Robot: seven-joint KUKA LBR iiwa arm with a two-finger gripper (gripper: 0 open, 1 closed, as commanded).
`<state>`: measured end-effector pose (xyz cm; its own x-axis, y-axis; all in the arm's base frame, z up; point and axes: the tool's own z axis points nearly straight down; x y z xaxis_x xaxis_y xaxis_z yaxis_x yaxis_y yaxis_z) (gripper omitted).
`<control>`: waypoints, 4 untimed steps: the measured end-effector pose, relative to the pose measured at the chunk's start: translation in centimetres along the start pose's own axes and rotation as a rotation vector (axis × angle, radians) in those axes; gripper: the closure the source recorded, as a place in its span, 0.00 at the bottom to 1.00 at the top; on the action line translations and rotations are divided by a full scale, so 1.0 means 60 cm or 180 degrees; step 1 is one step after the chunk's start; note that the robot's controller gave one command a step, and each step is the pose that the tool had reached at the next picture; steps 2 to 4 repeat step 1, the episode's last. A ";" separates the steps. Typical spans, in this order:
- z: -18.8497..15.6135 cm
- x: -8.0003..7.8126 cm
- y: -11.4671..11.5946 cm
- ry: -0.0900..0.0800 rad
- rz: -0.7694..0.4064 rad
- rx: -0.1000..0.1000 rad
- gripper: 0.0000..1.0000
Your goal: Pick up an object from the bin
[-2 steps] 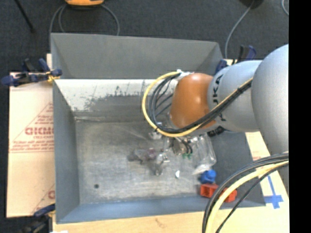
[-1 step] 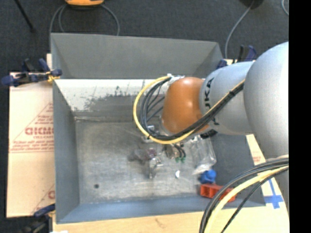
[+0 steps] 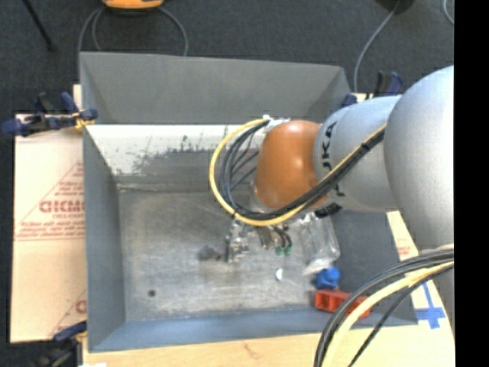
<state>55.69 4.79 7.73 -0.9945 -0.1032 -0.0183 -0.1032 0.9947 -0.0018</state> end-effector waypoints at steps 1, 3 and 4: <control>-0.204 -0.021 0.023 0.0018 -0.0510 -0.0004 1.00; -0.204 -0.021 0.023 0.0018 -0.0510 -0.0004 1.00; -0.204 -0.021 0.023 0.0018 -0.0510 -0.0004 1.00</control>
Offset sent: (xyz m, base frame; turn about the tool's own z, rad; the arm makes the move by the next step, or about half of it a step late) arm 0.0059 0.0161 0.1176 -0.1612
